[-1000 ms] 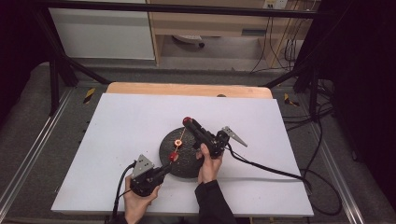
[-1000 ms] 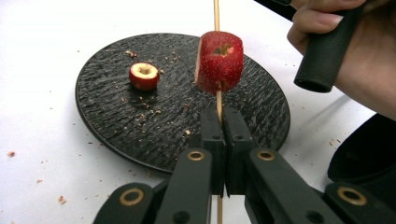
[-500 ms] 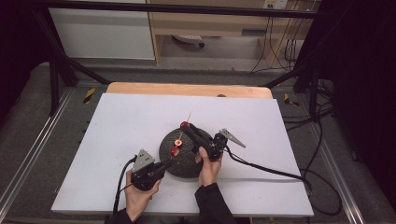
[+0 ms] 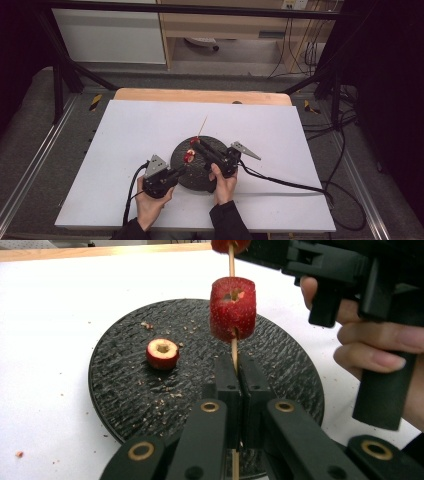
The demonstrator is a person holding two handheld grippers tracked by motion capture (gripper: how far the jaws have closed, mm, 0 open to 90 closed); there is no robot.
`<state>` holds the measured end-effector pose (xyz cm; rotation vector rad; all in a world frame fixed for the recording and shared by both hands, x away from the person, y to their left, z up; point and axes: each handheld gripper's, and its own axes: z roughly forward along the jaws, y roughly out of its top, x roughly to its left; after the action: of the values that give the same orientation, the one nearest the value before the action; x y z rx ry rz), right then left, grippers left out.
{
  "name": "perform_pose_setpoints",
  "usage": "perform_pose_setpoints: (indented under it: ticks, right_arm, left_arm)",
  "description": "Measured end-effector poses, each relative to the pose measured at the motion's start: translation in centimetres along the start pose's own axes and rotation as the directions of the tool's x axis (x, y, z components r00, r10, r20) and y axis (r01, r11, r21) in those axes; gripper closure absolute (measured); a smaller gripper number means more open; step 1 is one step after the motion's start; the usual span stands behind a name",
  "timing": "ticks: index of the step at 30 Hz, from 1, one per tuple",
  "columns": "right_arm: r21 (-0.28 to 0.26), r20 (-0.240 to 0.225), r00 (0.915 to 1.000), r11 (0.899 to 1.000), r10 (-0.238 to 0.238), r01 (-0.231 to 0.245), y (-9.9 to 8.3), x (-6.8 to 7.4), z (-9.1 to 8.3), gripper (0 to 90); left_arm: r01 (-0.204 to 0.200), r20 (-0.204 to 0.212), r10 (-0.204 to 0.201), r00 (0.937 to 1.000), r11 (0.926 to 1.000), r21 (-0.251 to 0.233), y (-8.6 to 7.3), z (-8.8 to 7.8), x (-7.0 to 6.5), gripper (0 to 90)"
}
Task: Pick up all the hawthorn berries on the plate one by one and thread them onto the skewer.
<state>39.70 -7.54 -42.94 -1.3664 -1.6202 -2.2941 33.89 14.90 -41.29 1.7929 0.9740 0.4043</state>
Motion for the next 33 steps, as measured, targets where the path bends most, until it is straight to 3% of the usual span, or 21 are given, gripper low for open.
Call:
perform_pose_setpoints:
  ticks: [10,15,17,18,19,20,21,22,23,24,25,26,28,29,30,31,32,33]
  right_arm:
    - [0.037,0.008,0.9999,0.999,-0.015,0.015,-0.3,0.1,-0.2,61.0]
    - [0.049,0.030,0.9977,0.997,-0.061,0.060,0.3,0.4,-0.4,55.4]
    - [0.084,0.042,0.9936,0.991,-0.105,0.101,1.1,0.6,-0.7,49.6]
    - [0.084,0.042,0.9936,0.991,-0.105,0.101,1.1,0.6,-0.7,49.6]
    - [0.116,0.053,0.9890,0.985,-0.138,0.131,1.6,0.7,-1.0,44.5]
    - [0.116,0.053,0.9890,0.985,-0.138,0.131,1.6,0.7,-1.0,44.5]
    - [0.154,0.069,0.9831,0.975,-0.170,0.158,2.1,0.6,-1.3,39.0]
    - [0.154,0.069,0.9831,0.975,-0.170,0.158,2.1,0.6,-1.3,39.0]
    - [0.194,0.083,0.9767,0.965,-0.198,0.179,2.4,0.4,-1.6,33.4]
    - [0.194,0.083,0.9767,0.965,-0.198,0.179,2.4,0.4,-1.6,33.4]
    - [0.238,0.096,0.9702,0.951,-0.223,0.195,2.7,0.3,-1.9,26.7]
    - [0.238,0.096,0.9702,0.951,-0.223,0.195,2.7,0.3,-1.9,26.7]
    - [0.280,0.106,0.9600,0.934,-0.259,0.221,2.9,0.0,-2.1,20.4]
    - [0.322,0.112,0.9543,0.919,-0.277,0.229,3.1,-0.1,-2.4,15.5]
    - [0.322,0.112,0.9543,0.919,-0.277,0.229,3.1,-0.1,-2.4,15.5]
    - [0.361,0.115,0.9452,0.899,-0.306,0.247,3.1,-0.3,-2.6,11.1]
    - [0.361,0.115,0.9452,0.899,-0.306,0.247,3.1,-0.3,-2.6,11.1]
    - [0.413,0.118,0.9327,0.871,-0.341,0.266,3.2,-0.5,-2.7,7.9]
  left_arm:
    - [-0.002,0.010,0.002,1.0000,1.0000,0.000,0.1,0.2,0.1,88.7]
    - [-0.015,0.011,0.015,0.9998,0.9999,0.005,-0.1,-0.2,0.4,88.7]
    - [-0.016,0.008,0.016,0.9998,0.9999,0.006,-0.2,-0.5,0.7,88.7]
    - [-0.019,0.005,0.019,0.9998,0.9998,0.007,-0.3,-0.7,0.8,88.7]
    - [-0.018,0.004,0.018,0.9998,0.9998,0.008,-0.4,-0.9,1.0,88.7]
    - [-0.021,0.003,0.021,0.9998,0.9997,0.011,-0.4,-1.1,1.3,88.7]
    - [-0.024,-0.003,0.024,0.9997,0.9996,0.014,-0.5,-1.3,1.5,88.7]
    - [-0.023,0.001,0.023,0.9997,0.9996,0.017,-0.6,-1.5,1.7,88.7]
    - [-0.032,0.000,0.032,0.9995,0.9993,0.021,-0.6,-1.7,1.9,88.7]
    - [-0.037,-0.003,0.037,0.9993,0.9990,0.025,-0.7,-1.9,2.1,88.7]
    - [-0.046,-0.001,0.046,0.9989,0.9984,0.034,-0.9,-2.3,2.5,88.6]
    - [-0.046,-0.001,0.046,0.9989,0.9984,0.034,-0.9,-2.3,2.5,88.6]
    - [-0.052,-0.003,0.052,0.9986,0.9979,0.040,-1.1,-2.8,2.9,88.6]
    - [-0.053,-0.003,0.054,0.9986,0.9976,0.044,-1.2,-3.1,3.1,88.6]
    - [-0.056,-0.006,0.056,0.9984,0.9974,0.046,-1.3,-3.3,3.3,88.6]
    - [-0.060,-0.011,0.060,0.9981,0.9969,0.050,-1.4,-3.6,3.5,88.6]
    - [-0.062,-0.013,0.063,0.9979,0.9966,0.053,-1.5,-3.9,3.7,88.6]
    - [-0.066,-0.018,0.067,0.9976,0.9963,0.055,-1.6,-4.2,3.9,88.6]
